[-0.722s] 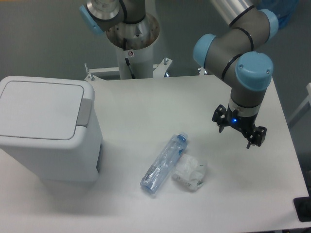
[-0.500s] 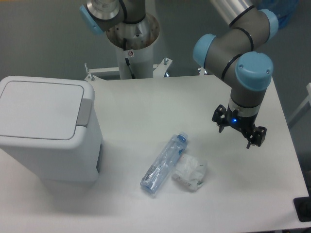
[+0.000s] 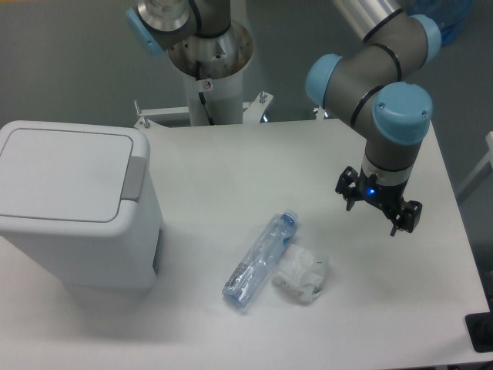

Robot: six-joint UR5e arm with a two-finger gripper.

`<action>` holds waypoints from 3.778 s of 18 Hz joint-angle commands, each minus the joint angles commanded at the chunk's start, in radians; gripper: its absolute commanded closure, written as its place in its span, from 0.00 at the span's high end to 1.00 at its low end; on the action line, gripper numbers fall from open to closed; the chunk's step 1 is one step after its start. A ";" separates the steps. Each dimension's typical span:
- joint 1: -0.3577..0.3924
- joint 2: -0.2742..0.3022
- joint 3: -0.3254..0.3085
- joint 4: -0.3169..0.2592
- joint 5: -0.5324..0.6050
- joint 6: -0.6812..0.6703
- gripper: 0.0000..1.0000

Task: Open the trash can
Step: 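Move the gripper across the table toward the white trash can lid, then push the gripper against the lid edge to flip the lid open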

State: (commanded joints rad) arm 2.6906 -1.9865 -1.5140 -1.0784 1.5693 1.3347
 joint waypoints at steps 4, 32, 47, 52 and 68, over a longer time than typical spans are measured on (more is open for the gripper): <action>-0.006 0.038 -0.044 0.000 -0.096 -0.172 1.00; -0.252 0.345 -0.175 0.087 -0.654 -0.687 1.00; -0.268 0.347 -0.218 0.094 -0.650 -0.684 1.00; -0.268 0.347 -0.224 0.094 -0.650 -0.684 1.00; -0.118 0.299 -0.109 0.155 -0.484 -0.518 1.00</action>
State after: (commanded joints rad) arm 2.5723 -1.6873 -1.6230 -0.9235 1.0857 0.8172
